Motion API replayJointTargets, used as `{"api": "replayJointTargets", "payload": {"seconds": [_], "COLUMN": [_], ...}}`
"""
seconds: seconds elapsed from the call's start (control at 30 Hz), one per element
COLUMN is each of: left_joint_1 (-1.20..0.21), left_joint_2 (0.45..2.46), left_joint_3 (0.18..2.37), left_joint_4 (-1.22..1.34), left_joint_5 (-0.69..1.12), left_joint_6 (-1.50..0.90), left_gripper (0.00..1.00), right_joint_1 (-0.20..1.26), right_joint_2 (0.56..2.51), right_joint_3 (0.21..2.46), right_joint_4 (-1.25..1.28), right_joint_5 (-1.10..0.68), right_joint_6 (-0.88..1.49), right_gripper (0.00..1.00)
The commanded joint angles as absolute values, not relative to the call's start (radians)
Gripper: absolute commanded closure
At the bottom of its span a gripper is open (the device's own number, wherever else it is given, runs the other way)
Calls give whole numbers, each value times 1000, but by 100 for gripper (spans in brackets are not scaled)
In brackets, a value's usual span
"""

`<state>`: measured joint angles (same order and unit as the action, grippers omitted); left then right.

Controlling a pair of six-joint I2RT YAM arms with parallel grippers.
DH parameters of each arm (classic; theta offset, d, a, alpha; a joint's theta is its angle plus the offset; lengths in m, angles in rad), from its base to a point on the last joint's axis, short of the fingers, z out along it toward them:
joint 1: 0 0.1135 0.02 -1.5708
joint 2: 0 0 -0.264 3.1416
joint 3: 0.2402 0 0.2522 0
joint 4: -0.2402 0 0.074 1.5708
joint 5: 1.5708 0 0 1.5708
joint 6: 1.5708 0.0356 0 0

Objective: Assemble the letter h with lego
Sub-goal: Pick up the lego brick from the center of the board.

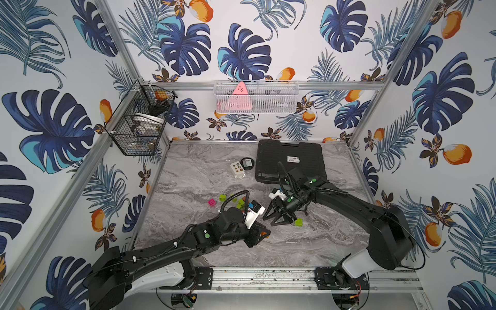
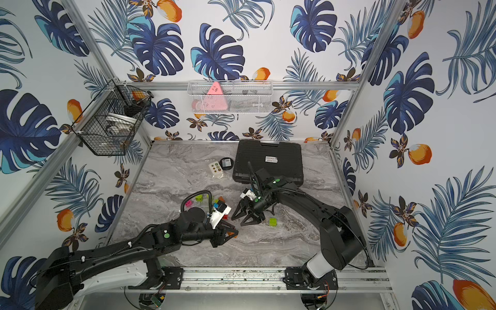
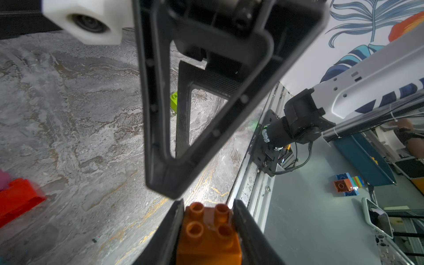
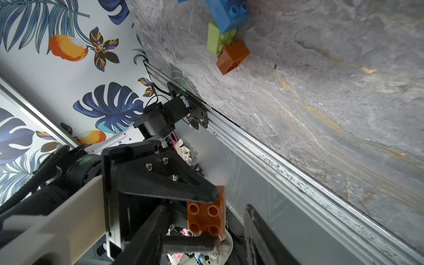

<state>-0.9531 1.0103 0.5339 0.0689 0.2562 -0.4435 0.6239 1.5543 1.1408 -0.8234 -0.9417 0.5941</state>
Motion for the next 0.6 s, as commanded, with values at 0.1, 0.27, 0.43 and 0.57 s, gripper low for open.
{"api": "replayJointTargets", "payload": {"seconds": [0.1,0.27,0.43,0.57], "left_joint_1": [-969,-970,-971,-971], "left_joint_2": [1015,1000,997,988], "left_joint_3": [527,522,518,504], "left_joint_4": [144,163,170,184], "left_joint_5": [235,249,250,232], "left_joint_6": [-392,-392,-386,-388], "left_gripper": [61,61,61,60], "right_joint_1": [670,705,715,715], "right_joint_2": [1528,1531,1532,1517], "right_joint_3": [1089,1080,1071,1085], "right_joint_4": [-812,-796,-753,-786], "right_joint_5": [-983,-991,-1024,-1013], "right_joint_6": [628,628,665,651], "right_gripper": [50,51,61,69]}}
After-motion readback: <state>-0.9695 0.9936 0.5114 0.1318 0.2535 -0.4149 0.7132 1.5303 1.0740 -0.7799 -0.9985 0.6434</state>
